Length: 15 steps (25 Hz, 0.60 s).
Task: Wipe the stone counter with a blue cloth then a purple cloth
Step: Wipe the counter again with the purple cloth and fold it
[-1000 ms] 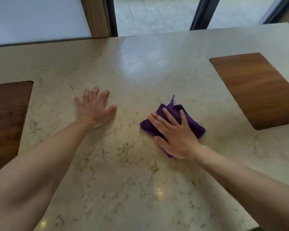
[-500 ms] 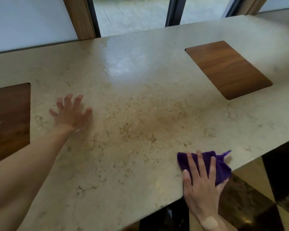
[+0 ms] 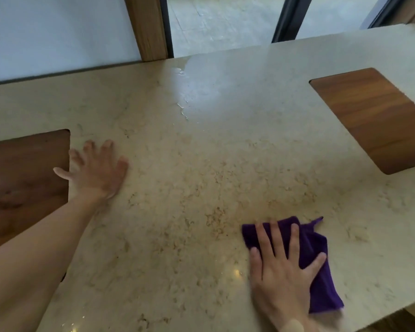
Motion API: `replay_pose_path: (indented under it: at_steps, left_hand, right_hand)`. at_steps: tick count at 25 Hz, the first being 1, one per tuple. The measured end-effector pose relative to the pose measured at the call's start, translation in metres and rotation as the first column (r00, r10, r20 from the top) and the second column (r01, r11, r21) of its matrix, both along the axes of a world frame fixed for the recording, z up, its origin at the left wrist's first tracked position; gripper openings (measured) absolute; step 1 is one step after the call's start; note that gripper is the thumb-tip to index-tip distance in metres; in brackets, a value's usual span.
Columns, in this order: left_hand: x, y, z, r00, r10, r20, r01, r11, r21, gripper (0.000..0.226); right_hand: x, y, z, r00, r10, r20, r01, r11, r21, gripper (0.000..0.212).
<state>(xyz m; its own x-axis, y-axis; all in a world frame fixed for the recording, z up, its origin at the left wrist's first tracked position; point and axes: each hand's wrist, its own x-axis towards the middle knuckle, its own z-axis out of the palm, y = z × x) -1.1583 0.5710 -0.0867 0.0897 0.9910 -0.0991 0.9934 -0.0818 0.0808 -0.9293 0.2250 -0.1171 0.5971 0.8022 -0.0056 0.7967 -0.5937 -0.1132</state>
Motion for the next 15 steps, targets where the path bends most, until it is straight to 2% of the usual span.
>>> replay_pose_path:
  at_steps: [4, 9, 12, 15]
  left_hand:
    - [-0.003, -0.003, -0.006, 1.000, 0.010, 0.004, -0.010, 1.000, -0.020, 0.057]
    - [-0.005, -0.002, -0.007, 0.999, 0.025, -0.021, -0.026, 0.999, -0.037, 0.063]
    - [-0.009, -0.002, -0.010, 0.999, 0.045, -0.016, -0.046, 0.998, -0.047, 0.070]
    - [-0.010, 0.000, -0.013, 0.999, 0.036, -0.026, -0.037, 0.998, -0.050, 0.073]
  right_hand:
    - [0.018, 0.086, -0.001, 0.999, 0.009, -0.037, -0.011, 0.998, -0.059, 0.055]
    - [0.042, 0.189, 0.008, 0.995, 0.096, -0.021, -0.097, 0.994, -0.041, 0.056]
    - [0.061, 0.280, 0.017, 0.995, 0.064, -0.076, -0.071, 0.993, -0.099, 0.055]
    - [0.084, 0.382, 0.020, 0.991, 0.091, -0.101, -0.098, 0.993, -0.063, 0.056]
